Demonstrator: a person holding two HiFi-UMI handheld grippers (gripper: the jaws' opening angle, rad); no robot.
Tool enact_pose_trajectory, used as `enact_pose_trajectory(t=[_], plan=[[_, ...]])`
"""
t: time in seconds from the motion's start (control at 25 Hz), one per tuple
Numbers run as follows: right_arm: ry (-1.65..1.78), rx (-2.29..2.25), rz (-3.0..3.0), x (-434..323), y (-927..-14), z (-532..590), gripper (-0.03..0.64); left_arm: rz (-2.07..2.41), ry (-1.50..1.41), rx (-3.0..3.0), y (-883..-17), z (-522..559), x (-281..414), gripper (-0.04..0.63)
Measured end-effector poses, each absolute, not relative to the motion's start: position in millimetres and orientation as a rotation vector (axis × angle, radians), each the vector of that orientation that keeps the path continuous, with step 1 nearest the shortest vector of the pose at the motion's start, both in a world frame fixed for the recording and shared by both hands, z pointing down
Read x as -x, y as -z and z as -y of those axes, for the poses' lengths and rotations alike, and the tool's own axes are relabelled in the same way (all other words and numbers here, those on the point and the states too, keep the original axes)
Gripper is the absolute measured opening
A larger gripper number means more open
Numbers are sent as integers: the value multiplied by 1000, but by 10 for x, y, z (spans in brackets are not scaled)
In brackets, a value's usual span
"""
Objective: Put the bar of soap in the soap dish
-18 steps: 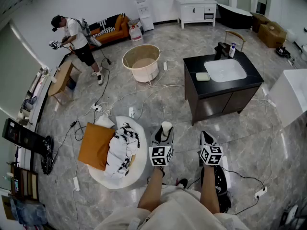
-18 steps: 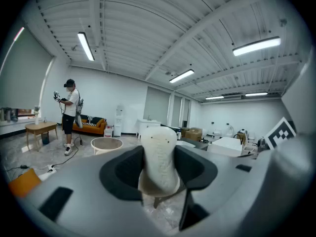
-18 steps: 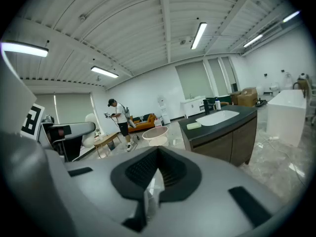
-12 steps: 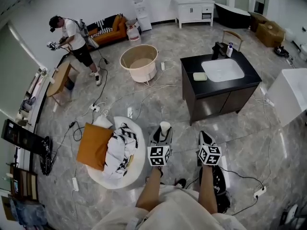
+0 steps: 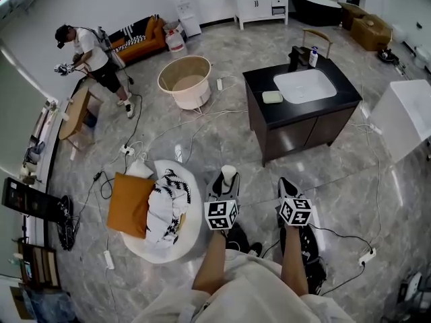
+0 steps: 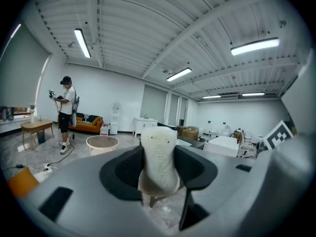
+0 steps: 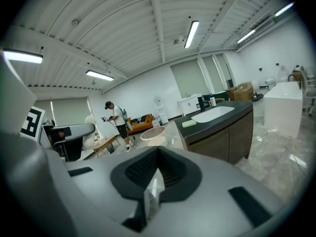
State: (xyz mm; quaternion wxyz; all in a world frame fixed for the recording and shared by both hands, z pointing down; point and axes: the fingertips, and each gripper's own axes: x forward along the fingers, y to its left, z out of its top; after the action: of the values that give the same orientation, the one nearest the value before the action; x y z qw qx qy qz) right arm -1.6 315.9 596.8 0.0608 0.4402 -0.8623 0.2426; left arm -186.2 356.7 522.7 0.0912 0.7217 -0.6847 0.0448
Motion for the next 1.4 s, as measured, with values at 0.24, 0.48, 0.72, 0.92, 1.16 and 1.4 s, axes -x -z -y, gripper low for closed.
enact_pose_trajectory(t=[0.24,0.48,0.72,0.92,1.16,1.4], plan=[[-753,-1346,2605,-35,-5998,-2972,3,2012,-134,-2132,-5327,-3328,1883,199],[-772,-1389,2606,-87,-5976,-2484,3,1956,-119,-2171,-5363,-2804,1842,198],[-811,-1422,2592,-58,-5981,-1975,3,1902,-167,-2227,-5369,-2242,1786,196],[-853,-1444,2563,57,-6022,-1518,3,1871,-198,-2253,-5337,-1701,1882,196],[-859,-1479,2528,151,-5994,-1023,3,1806,-151,-2265,-5335,-1143,1954,196],[-849,-1454,2491,319,-6093,-666,3,1781,-123,-2249,-5406,-742,2114,196]])
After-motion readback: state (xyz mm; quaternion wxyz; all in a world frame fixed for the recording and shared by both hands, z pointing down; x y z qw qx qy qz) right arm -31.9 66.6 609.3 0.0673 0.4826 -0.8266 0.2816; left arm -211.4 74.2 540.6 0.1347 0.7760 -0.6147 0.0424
